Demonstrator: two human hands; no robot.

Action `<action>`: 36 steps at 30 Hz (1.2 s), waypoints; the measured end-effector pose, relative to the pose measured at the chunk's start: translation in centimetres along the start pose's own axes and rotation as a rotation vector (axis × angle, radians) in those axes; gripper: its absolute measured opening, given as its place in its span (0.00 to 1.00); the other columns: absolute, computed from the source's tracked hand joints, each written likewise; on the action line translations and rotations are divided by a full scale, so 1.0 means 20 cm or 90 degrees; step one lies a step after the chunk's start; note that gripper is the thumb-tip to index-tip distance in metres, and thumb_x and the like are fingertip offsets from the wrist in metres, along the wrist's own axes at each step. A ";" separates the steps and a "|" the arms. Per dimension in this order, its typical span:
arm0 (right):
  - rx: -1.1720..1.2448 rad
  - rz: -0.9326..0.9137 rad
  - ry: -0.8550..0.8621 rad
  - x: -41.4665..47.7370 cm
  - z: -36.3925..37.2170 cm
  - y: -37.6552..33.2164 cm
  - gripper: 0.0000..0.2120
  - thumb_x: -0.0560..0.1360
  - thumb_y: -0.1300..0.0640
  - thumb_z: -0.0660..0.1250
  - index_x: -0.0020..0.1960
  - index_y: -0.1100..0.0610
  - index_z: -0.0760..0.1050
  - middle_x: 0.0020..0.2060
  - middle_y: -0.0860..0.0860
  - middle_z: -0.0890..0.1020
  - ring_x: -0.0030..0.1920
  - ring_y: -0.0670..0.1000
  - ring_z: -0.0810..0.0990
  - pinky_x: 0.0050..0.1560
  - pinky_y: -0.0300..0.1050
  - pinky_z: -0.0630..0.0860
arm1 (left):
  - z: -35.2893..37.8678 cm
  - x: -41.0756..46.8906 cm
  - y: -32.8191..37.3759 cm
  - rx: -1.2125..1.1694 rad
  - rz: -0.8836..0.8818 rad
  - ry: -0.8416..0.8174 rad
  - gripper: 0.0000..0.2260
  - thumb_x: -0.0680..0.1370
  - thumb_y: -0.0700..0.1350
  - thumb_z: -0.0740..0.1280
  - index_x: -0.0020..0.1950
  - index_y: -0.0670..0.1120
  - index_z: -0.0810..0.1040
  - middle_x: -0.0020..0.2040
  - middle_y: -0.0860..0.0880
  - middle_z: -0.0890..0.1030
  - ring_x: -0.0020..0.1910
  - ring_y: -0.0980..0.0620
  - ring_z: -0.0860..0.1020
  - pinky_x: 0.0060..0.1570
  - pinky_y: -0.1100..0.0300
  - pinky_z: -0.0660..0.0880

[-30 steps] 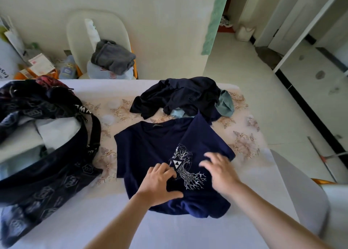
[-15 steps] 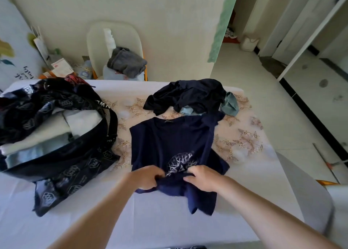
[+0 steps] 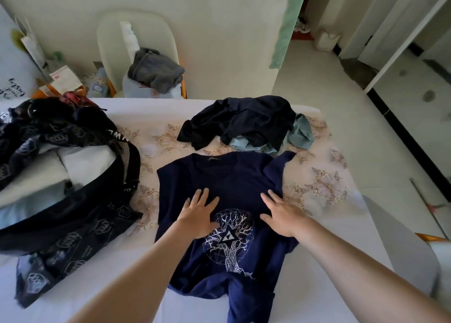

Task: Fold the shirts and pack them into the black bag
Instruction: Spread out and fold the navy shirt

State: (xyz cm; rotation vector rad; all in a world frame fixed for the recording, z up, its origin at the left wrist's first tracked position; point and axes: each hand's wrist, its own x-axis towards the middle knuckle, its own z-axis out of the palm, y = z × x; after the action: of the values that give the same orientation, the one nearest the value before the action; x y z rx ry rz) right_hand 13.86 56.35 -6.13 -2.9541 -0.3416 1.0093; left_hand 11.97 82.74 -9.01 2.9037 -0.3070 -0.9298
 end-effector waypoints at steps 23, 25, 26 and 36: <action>-0.091 -0.124 0.188 0.66 -0.19 -0.16 0.30 0.82 0.38 0.49 0.81 0.48 0.50 0.81 0.55 0.50 0.78 0.58 0.55 0.74 0.57 0.60 | -0.30 0.35 -0.43 -0.344 -0.255 0.442 0.09 0.77 0.34 0.61 0.53 0.45 0.67 0.53 0.44 0.72 0.45 0.45 0.72 0.43 0.49 0.74; -0.107 -0.115 0.155 0.68 -0.17 -0.15 0.33 0.82 0.37 0.47 0.82 0.50 0.44 0.80 0.57 0.43 0.80 0.58 0.48 0.77 0.58 0.54 | -0.34 0.33 -0.50 -0.311 -0.307 0.462 0.17 0.72 0.28 0.62 0.56 0.45 0.68 0.57 0.43 0.71 0.48 0.44 0.72 0.47 0.51 0.73; -0.106 -0.109 0.159 0.68 -0.17 -0.16 0.33 0.82 0.38 0.48 0.82 0.51 0.43 0.80 0.58 0.41 0.80 0.59 0.46 0.78 0.58 0.53 | -0.36 0.32 -0.53 -0.264 -0.342 0.465 0.21 0.71 0.28 0.63 0.59 0.46 0.70 0.61 0.42 0.70 0.54 0.42 0.70 0.52 0.51 0.71; -0.013 0.016 0.237 0.52 0.03 -0.26 0.34 0.80 0.37 0.52 0.80 0.52 0.51 0.79 0.58 0.52 0.77 0.61 0.55 0.71 0.66 0.59 | -0.06 0.33 -0.28 -0.030 -0.096 0.153 0.34 0.78 0.70 0.48 0.79 0.59 0.40 0.80 0.51 0.36 0.79 0.43 0.38 0.74 0.39 0.44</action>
State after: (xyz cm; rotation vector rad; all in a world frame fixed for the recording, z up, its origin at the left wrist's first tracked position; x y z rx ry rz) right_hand 20.50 63.52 -12.58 -3.0799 -0.3080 0.4396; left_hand 18.97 86.88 -12.54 2.9856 -0.0500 -0.5845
